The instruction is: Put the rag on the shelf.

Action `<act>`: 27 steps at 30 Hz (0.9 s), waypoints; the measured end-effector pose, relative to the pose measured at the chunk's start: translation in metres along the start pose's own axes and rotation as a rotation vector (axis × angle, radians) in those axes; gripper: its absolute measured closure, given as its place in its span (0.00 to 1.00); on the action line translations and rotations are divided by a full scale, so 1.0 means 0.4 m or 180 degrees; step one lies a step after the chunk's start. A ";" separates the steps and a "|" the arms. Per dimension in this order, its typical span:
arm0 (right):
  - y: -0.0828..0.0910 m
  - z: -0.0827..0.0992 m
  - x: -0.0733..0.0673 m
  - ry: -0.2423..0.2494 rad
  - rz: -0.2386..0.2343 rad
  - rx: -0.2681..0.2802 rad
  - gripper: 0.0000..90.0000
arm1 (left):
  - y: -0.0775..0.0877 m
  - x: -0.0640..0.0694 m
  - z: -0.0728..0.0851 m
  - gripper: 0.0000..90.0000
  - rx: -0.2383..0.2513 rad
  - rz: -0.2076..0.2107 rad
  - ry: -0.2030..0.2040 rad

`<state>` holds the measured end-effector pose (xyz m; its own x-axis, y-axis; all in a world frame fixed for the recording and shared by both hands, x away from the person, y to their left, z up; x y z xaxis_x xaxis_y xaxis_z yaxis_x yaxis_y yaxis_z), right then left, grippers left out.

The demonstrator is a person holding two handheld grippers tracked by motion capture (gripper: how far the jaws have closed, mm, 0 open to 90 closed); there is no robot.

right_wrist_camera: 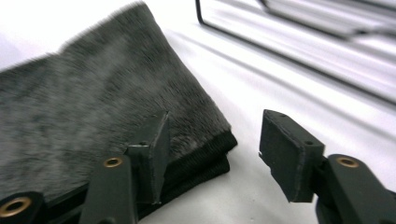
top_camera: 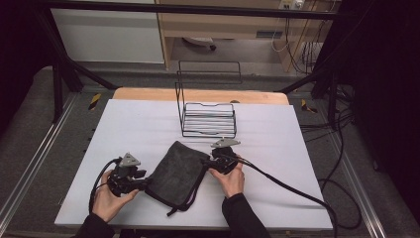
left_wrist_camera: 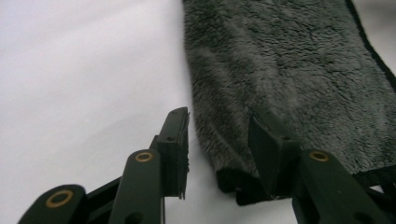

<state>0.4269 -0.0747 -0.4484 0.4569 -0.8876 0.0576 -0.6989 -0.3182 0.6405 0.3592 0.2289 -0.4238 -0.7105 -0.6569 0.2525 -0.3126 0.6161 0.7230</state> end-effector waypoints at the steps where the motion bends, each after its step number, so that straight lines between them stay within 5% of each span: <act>1: -0.007 0.004 0.000 -0.0003 0.0002 -0.0041 0.51 | -0.007 -0.003 -0.002 0.64 -0.0038 0.0019 -0.0005; 4: -0.019 0.014 -0.002 -0.0078 -0.0040 -0.0090 0.54 | -0.027 -0.008 0.001 0.64 -0.0176 0.0152 -0.0046; 9: -0.023 0.027 -0.008 -0.0286 -0.0154 -0.0139 0.66 | -0.035 0.000 0.013 0.69 -0.0280 0.0157 -0.0176; 14: -0.015 0.026 -0.012 -0.0319 -0.0184 -0.0122 0.86 | -0.030 -0.002 0.015 0.83 -0.0291 0.0254 -0.0027; 19: -0.011 0.016 -0.004 -0.0300 -0.0238 -0.0068 0.91 | -0.024 0.009 0.021 0.91 -0.0202 0.0274 0.0076; 21: -0.012 0.001 0.006 -0.0326 -0.0288 -0.0004 0.91 | -0.020 0.015 0.025 0.92 -0.0133 0.0374 0.0164; 24: -0.018 -0.044 0.023 -0.0162 -0.0342 0.0080 0.91 | -0.020 0.042 0.031 0.92 0.0003 0.0558 0.0281; 27: -0.028 -0.060 0.027 -0.0080 -0.0394 0.0094 0.91 | -0.024 0.076 0.034 0.92 0.0057 0.0414 0.0223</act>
<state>0.4528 -0.0728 -0.4367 0.5270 -0.8489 -0.0398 -0.6541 -0.4350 0.6188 0.3319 0.2088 -0.4320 -0.7002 -0.5992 0.3881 -0.2323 0.7052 0.6699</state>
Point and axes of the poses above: each handheld gripper's, and its own axes: y roughly backward along the jaws, z roughly out of its underside, x roughly to its right, the point moved 1 cm from there along -y, roughly forward along the jaws, and after that the axes turned 13 degrees about z, right-handed, at the moved point
